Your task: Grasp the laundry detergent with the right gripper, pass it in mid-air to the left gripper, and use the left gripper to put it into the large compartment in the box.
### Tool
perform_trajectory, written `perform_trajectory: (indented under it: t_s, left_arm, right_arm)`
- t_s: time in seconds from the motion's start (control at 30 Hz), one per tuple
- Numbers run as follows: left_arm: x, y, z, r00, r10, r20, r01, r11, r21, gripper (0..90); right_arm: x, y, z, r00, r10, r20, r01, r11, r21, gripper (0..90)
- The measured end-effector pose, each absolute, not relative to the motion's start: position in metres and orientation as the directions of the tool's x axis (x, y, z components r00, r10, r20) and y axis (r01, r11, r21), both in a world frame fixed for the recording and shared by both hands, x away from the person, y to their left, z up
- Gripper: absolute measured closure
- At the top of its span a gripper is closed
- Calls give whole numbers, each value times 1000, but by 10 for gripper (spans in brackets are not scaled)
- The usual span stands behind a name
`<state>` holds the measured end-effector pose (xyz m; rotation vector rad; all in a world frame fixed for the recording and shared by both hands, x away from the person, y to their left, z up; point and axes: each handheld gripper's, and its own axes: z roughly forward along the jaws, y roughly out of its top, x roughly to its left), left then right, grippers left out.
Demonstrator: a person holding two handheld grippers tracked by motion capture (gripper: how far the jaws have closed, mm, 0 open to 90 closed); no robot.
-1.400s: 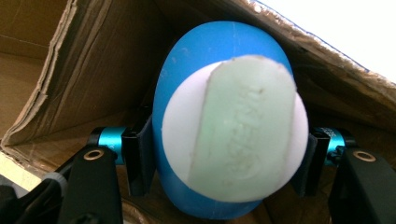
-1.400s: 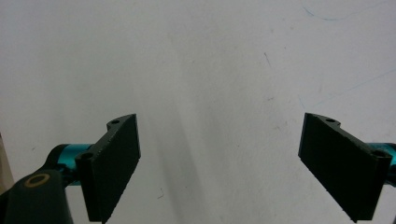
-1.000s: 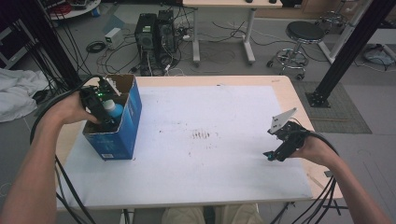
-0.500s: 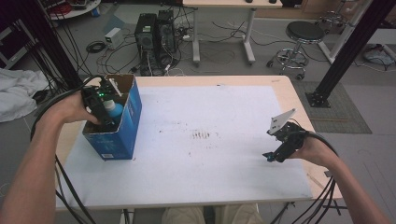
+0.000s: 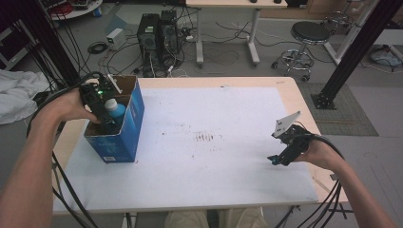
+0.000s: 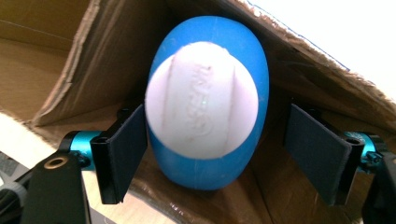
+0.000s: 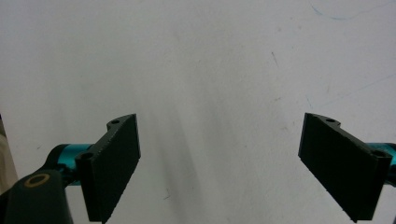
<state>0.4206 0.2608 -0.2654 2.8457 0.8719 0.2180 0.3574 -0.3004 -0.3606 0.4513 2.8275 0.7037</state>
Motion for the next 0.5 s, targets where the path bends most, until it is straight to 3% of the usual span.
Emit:
perform_trajectory:
  t_s: [0.5]
  left_arm:
    - [419, 262, -243, 814, 568, 119, 542, -818, 196, 215]
  right_arm:
    - [357, -300, -360, -936, 334, -114, 242, 841, 484, 120]
